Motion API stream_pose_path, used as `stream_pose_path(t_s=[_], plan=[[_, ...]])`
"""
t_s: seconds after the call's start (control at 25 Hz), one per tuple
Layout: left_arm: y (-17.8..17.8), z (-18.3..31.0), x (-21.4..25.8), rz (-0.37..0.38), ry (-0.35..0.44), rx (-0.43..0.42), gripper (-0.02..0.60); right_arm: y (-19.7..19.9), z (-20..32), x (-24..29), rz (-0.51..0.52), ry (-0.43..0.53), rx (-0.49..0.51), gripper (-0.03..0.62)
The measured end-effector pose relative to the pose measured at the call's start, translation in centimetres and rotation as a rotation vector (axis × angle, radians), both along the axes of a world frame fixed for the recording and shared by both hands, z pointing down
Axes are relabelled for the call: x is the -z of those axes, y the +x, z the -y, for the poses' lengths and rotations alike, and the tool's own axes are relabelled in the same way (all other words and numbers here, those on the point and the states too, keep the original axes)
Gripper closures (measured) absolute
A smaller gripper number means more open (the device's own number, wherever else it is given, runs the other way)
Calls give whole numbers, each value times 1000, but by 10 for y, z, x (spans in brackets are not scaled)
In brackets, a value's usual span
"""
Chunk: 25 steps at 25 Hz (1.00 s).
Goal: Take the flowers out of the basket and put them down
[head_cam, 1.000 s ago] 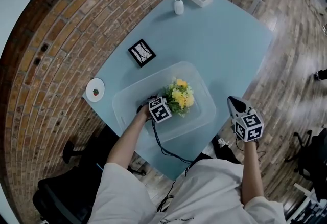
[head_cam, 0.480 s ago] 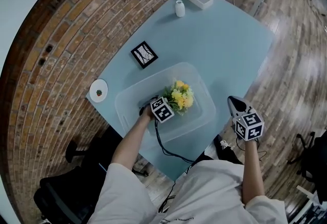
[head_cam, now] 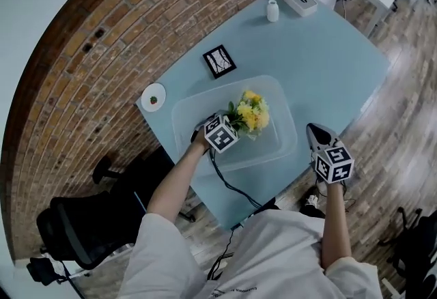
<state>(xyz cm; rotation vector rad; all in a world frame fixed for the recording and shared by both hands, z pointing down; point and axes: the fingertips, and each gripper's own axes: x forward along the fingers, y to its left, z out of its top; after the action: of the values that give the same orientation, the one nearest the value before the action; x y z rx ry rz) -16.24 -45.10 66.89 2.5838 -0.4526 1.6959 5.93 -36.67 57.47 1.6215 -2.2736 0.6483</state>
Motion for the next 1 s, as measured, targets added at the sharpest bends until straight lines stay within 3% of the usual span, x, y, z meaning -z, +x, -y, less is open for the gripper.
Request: stream_pose_path(t_s=[0.32, 0.6, 0.8, 1.0], plan=[[-11, -11, 61, -72, 147, 283, 434, 0, 20, 18, 93, 79, 146, 591], [5, -8, 137, -222, 315, 536, 436, 37, -7, 13, 137, 82, 225, 591], [44, -16, 182, -284, 394, 603, 436, 76, -17, 27, 154, 118, 231, 591], [109, -17, 222, -374, 463, 597, 436, 125, -34, 42, 165, 159, 202, 591]])
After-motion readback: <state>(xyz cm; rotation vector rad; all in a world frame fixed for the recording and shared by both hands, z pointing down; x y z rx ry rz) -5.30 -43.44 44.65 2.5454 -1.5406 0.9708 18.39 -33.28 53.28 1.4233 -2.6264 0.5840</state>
